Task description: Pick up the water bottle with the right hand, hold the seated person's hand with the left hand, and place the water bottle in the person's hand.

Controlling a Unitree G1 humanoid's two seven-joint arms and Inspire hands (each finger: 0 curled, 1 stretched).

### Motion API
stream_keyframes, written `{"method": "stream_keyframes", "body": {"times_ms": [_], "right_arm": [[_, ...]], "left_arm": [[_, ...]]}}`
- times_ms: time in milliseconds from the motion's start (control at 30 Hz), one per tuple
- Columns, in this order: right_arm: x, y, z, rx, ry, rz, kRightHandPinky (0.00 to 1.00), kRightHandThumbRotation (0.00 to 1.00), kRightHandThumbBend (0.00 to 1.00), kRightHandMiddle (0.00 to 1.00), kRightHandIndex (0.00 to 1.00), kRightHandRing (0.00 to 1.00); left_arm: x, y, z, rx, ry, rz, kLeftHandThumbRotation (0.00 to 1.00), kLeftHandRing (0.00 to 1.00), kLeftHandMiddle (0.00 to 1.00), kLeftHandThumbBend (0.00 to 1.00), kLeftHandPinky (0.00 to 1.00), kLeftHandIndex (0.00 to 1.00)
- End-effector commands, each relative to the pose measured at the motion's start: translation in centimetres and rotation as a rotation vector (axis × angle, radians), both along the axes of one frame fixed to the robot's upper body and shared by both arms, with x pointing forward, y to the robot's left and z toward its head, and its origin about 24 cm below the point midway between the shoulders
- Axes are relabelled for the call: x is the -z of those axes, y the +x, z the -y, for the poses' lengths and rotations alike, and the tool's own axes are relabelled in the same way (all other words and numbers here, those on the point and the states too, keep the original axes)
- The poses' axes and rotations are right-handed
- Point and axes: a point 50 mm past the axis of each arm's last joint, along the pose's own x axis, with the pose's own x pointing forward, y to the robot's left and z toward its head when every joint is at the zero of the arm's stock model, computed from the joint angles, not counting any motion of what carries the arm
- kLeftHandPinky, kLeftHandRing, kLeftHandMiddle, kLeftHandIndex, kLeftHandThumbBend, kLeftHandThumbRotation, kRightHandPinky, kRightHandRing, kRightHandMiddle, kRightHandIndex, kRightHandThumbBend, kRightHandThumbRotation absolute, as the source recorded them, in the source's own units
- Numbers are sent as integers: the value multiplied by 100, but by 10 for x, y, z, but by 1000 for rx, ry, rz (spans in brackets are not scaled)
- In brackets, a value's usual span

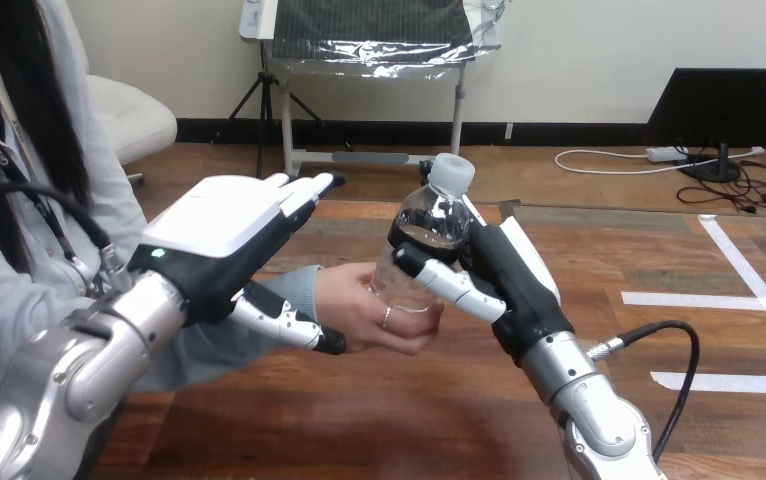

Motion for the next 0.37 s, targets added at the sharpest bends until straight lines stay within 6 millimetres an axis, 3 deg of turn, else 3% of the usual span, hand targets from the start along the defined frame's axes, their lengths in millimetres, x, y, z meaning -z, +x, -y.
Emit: {"method": "stream_keyframes", "body": {"times_ms": [0,333], "right_arm": [[-26,12,-1,-21,-4,103,100,78,100,100,100,100],[-26,13,4,-19,-17,106,100,80,100,100,100,100]], "left_arm": [[-16,-1,-5,-10,-20,69,55,100,100,100,95,100],[-10,-8,-9,-12,-32,53,54,100,100,100,97,100]]}}
